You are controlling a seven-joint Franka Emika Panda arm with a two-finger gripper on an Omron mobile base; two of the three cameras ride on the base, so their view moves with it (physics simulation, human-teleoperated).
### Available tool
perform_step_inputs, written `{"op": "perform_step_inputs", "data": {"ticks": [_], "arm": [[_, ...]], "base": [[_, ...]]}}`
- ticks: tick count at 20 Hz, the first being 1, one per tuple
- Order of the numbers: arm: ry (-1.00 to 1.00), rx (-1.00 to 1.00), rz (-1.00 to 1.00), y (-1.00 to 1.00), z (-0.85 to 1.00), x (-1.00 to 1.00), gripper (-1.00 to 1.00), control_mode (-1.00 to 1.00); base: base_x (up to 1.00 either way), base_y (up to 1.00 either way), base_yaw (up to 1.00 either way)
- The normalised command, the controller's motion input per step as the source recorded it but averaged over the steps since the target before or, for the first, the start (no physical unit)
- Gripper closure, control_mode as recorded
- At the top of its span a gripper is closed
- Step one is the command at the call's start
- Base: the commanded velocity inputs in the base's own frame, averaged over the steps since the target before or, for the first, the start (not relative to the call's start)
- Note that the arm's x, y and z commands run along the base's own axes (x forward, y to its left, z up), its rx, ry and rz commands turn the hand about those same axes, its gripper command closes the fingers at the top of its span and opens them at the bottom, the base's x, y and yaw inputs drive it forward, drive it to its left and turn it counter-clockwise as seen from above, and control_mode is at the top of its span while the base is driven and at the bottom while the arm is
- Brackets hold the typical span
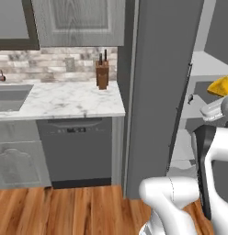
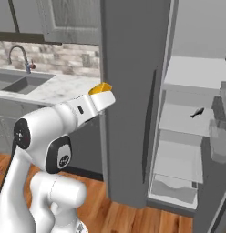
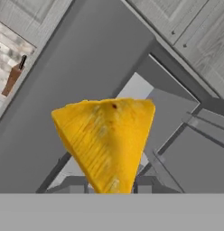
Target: Pick the cheese from the fridge and the cheese grater from the cabinet and place them next to the salad bowl.
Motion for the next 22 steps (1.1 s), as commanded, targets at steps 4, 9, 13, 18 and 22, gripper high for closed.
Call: {"op": "perform_step_inputs", "data": {"ticks": [4,9,13,18,22], "arm": [[0.00,0.00,0.00,0.00,0.00,0.00,1.00,1.00],[0.00,0.00,0.00,0.00,0.00,0.00,1.00,1.00],[0.00,0.00,0.00,0.00,0.00,0.00,1.00,1.00],[0.00,0.00,0.00,0.00,0.00,0.00,1.00,1.00],[0.00,0.00,0.00,0.00,0.00,0.00,1.00,1.00]], "base": [[-0.09,0.55,0.13],[-0.08,0.53,0.13],[-0.07,0.54,0.13],[-0.04,0.53,0.12],[-0.05,0.53,0.13]]}}
